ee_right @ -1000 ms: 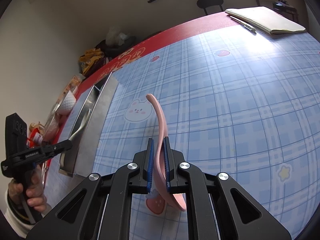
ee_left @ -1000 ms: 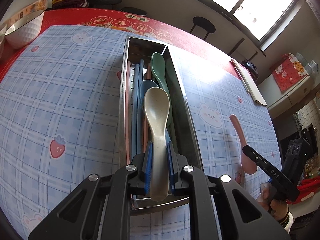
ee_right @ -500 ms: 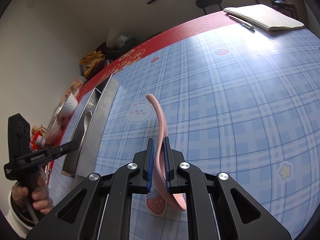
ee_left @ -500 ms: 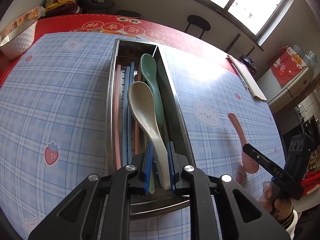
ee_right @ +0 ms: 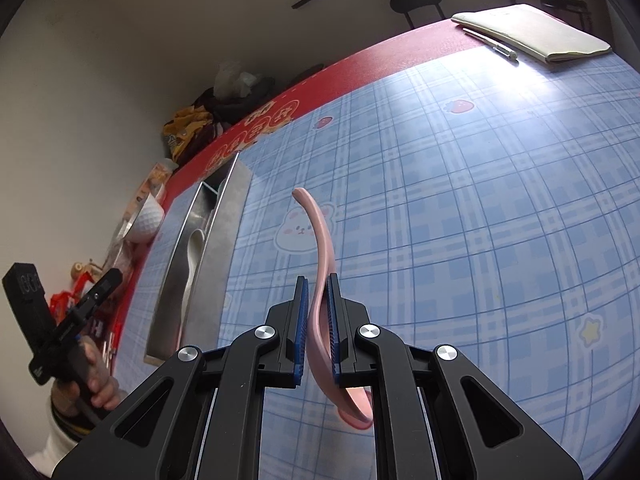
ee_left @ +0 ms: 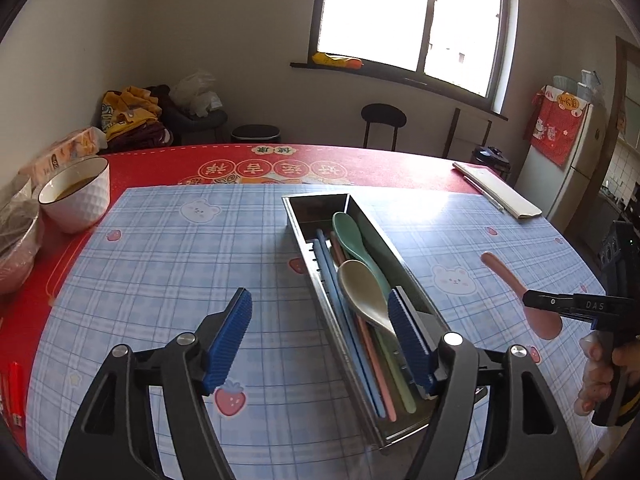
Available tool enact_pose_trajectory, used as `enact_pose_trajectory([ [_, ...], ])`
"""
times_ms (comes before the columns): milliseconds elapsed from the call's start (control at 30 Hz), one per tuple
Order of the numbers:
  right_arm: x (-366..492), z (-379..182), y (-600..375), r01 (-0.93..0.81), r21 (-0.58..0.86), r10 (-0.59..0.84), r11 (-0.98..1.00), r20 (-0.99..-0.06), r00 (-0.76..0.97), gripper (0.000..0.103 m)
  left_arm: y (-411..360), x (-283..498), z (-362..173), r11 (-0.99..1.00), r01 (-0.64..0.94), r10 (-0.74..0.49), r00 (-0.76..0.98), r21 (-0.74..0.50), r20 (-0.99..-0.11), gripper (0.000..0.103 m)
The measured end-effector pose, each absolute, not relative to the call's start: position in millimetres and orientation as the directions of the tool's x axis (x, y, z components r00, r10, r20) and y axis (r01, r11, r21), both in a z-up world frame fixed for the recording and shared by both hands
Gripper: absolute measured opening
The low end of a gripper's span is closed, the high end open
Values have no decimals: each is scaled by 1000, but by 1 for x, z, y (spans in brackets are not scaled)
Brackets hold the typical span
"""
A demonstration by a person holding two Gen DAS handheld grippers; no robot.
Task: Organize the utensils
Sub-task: 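Open the left tool and withdraw it from the caddy, then lower the pink spoon into the caddy and open the right tool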
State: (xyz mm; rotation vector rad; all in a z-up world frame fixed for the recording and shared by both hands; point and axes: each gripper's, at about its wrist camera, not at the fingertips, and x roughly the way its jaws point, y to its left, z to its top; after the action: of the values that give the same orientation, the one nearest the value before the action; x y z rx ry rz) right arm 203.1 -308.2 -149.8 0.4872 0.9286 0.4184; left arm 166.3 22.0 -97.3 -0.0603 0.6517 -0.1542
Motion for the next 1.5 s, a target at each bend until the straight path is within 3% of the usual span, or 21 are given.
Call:
enact_pose_trajectory([
  [267, 207, -117, -236, -221, 532, 558, 818, -637, 533, 10, 55, 167, -112, 986, 100, -158, 816, -133, -557, 97],
  [667, 209, -112, -146, -236, 383, 449, 893, -724, 524, 10, 66, 166, -122, 971, 151, -229, 824, -188, -519, 97],
  [1167, 212, -128, -114, -200, 229, 302, 953, -795, 526, 10, 78, 159, -117, 963, 123, -232, 831, -240, -505, 97],
  [1500, 212, -132, -108, -209, 247, 321, 946, -800, 506, 11, 79, 163, -119, 965, 109, -221, 825, -237, -520, 97],
])
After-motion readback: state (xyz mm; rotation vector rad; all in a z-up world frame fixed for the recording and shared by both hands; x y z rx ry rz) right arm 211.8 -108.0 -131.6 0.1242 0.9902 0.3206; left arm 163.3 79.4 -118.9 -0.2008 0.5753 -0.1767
